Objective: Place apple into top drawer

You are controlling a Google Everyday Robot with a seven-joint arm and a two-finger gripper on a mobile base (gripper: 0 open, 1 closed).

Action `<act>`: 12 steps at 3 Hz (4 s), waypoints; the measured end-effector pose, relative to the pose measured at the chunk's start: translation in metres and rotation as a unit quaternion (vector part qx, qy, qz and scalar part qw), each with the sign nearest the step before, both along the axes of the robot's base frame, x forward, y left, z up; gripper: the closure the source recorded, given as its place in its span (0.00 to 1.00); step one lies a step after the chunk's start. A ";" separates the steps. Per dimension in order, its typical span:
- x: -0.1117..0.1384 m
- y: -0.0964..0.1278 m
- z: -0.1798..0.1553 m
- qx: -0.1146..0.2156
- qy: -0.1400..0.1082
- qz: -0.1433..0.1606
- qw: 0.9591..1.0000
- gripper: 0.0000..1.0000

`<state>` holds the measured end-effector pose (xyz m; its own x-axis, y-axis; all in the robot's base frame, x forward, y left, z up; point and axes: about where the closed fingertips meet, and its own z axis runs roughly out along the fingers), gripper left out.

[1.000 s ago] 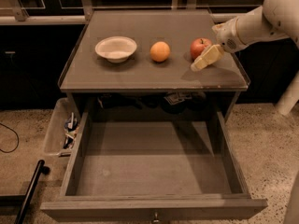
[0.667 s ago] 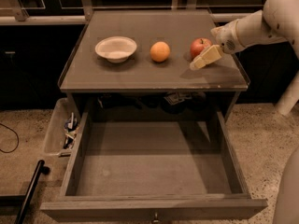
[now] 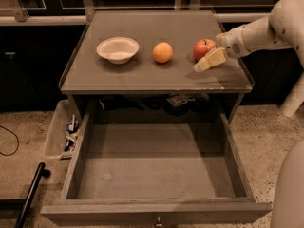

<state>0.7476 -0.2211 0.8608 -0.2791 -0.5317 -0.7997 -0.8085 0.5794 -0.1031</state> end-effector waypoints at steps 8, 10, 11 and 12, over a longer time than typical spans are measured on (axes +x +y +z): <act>-0.052 0.003 0.004 0.044 -0.044 0.029 0.998 1.00; -0.121 -0.004 0.008 0.040 -0.106 0.063 0.992 1.00; -0.157 -0.004 0.014 0.029 -0.132 0.080 0.988 1.00; -0.196 -0.003 0.015 0.019 -0.151 0.095 0.984 1.00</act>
Offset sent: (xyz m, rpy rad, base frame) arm 0.0001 0.0001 0.0000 0.0002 0.0000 0.0000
